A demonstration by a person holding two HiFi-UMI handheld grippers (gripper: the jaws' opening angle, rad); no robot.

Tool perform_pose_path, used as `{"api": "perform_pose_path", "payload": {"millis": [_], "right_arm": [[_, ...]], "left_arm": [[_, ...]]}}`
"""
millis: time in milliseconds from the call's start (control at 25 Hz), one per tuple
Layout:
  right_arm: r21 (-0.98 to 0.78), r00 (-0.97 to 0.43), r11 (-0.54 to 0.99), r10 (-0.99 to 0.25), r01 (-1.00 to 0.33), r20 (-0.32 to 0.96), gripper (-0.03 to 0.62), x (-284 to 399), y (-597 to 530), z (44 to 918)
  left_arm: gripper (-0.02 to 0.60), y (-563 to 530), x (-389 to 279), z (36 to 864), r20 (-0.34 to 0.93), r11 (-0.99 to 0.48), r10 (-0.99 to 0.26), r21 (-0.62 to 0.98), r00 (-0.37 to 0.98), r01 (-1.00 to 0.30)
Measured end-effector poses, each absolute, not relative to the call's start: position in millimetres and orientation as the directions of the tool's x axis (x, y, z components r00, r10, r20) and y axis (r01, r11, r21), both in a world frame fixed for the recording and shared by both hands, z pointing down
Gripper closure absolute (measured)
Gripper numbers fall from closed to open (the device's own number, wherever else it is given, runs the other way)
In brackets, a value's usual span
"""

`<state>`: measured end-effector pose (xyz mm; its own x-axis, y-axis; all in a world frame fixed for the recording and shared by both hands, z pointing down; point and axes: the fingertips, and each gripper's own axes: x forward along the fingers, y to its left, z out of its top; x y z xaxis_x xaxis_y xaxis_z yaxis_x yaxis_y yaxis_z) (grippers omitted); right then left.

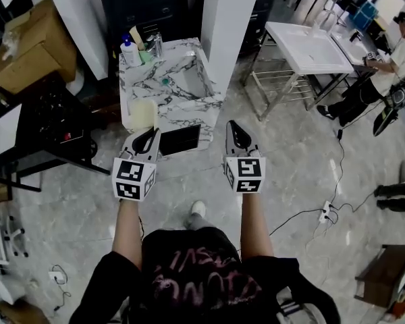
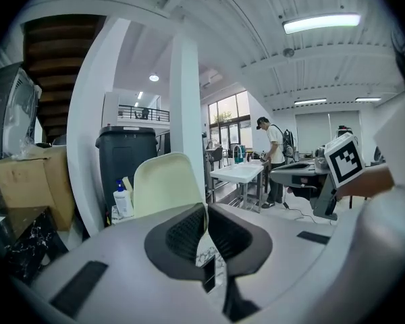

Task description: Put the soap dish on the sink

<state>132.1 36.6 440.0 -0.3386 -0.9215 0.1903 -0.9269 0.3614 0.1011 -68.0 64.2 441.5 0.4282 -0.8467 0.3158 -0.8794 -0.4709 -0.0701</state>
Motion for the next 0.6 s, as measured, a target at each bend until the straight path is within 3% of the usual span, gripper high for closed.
{"api": "perform_pose_path", "payload": {"millis": [600], "right_arm": [[0.108, -0.401, 0.422, -0.899, -0.9, 0.175, 0.58, 131.1, -61.9, 436.8]], "left_arm": [[0.551, -27.9, -55.2, 435.1, 0.313, -0.453, -0.858, -0.093, 0.406, -0.886]]}}
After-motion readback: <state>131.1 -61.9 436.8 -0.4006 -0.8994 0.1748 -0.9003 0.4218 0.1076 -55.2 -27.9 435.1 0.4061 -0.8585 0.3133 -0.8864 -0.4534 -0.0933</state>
